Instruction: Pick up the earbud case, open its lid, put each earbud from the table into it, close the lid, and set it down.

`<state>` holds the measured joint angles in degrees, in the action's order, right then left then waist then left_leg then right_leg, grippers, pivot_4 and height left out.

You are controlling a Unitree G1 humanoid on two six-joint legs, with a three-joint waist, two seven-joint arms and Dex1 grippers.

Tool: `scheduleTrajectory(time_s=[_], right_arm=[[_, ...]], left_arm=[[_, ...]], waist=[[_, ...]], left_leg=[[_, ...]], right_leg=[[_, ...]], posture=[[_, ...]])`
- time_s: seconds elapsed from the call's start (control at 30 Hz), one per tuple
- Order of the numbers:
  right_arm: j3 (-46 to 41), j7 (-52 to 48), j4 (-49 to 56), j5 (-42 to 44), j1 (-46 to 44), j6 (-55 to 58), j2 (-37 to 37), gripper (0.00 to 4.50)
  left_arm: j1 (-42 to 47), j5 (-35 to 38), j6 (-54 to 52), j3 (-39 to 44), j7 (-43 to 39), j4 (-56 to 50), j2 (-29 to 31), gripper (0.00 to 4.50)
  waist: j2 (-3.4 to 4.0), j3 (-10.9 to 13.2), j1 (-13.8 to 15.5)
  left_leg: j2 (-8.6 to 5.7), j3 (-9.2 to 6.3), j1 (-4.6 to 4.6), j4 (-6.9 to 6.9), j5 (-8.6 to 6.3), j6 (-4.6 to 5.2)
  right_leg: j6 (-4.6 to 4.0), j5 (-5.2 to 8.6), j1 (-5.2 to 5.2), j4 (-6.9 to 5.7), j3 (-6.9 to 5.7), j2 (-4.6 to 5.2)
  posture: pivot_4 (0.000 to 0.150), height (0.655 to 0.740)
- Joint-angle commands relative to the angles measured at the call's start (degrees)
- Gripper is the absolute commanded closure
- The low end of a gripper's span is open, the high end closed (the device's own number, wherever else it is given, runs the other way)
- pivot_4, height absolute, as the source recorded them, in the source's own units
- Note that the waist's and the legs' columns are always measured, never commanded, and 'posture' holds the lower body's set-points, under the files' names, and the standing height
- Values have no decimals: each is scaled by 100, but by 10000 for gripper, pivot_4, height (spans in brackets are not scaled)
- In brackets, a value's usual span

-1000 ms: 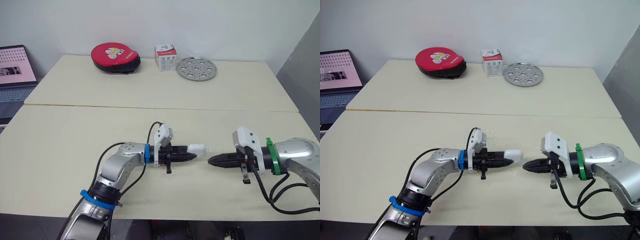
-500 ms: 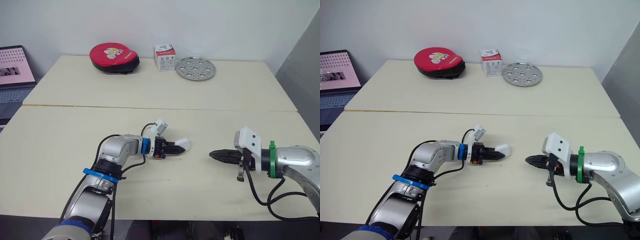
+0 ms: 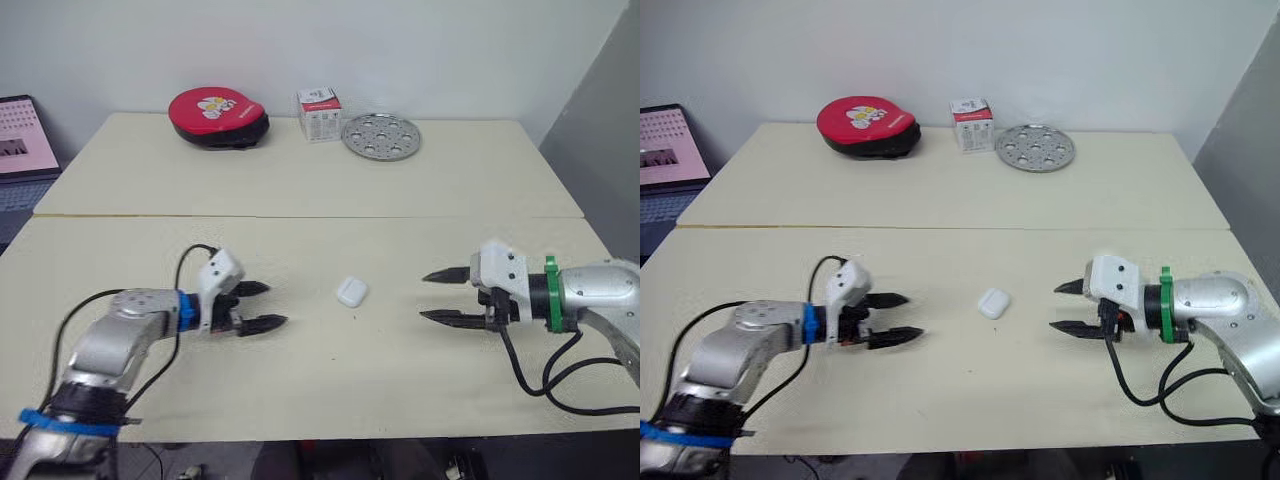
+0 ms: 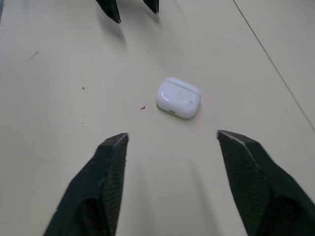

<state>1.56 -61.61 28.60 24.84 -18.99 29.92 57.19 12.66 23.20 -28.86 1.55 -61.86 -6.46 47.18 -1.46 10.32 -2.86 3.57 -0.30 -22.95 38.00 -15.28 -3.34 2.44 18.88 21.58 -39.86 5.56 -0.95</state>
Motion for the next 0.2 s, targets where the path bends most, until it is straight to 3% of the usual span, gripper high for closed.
scheduleTrajectory(time_s=[0.03, 0.2], right_arm=[[-161, -657, -355, -114, -201, -661, 309, 7974], [-313, -1258, -773, 52, -426, -849, 564, 7974]], left_arm=[[-530, -23, 338, 456, -84, -1058, 408, 0], [-949, 342, 447, 983, -143, -1806, 511, 0]], waist=[[0, 5, 76], [3, 10, 136]], left_leg=[[0, 0, -2, -2, 0, 0], [6, 16, -10, -4, -2, 4]], right_leg=[[0, 0, -1, 11, 1, 7], [2, 1, -9, 43, 0, 30]], posture=[[1500, 7400], [1500, 7400]])
